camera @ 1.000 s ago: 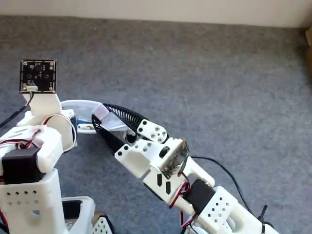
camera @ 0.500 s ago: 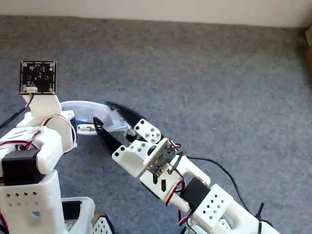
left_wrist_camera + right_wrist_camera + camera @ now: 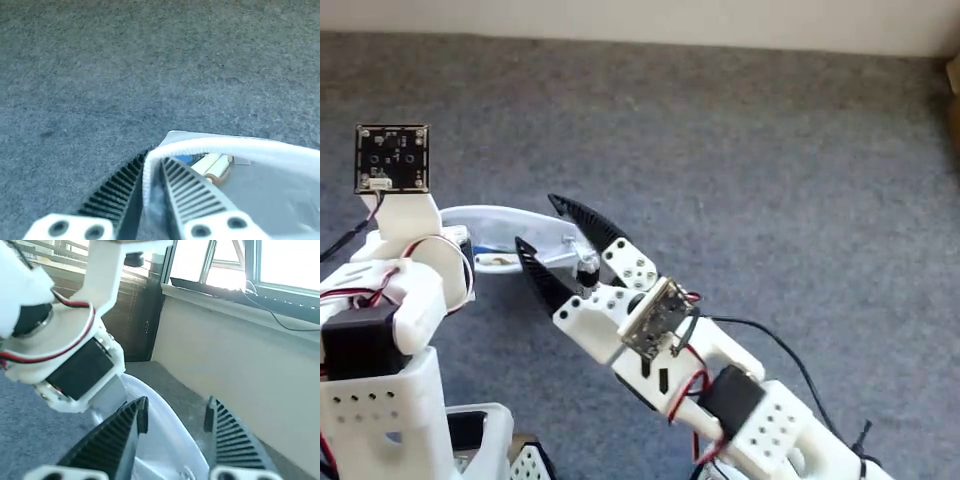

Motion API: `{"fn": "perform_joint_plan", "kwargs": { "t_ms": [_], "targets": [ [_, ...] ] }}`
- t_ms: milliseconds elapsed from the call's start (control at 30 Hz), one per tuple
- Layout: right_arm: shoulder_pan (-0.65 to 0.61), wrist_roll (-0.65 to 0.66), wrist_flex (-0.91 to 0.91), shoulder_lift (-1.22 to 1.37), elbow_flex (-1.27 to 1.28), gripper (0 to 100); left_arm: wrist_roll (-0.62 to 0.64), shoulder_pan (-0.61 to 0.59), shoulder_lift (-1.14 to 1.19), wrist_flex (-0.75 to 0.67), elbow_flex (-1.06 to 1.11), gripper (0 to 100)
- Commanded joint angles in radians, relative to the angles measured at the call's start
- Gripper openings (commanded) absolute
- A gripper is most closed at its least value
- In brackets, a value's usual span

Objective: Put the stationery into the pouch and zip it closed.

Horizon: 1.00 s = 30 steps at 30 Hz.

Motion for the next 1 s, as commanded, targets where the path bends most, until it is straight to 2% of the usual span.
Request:
{"fn": "perform_joint_plan", "kwargs": {
  "t_ms": [0,233,400,567,967],
  "targets": [
    [0.016,0.006,0.171,-0.116,-0.084,17.3,0.009,-0.027,0.024,-0.011,0.008,1],
    [0.018,0.003,0.361,-0.297,-0.081,17.3,0.009,-0.025,0.024,-0.017,0.008,1],
    [0.081,-0.146,0.430,-0.332,-0.070,17.3,0.009,-0.025,0.024,-0.021,0.010,1],
    [0.137,-0.236,0.444,-0.326,0.004,17.3,0.009,-0.025,0.024,-0.021,0.010,1],
    [0.136,-0.241,0.446,-0.334,0.139,17.3,0.011,-0.025,0.024,-0.020,0.012,1]
  ]
}}
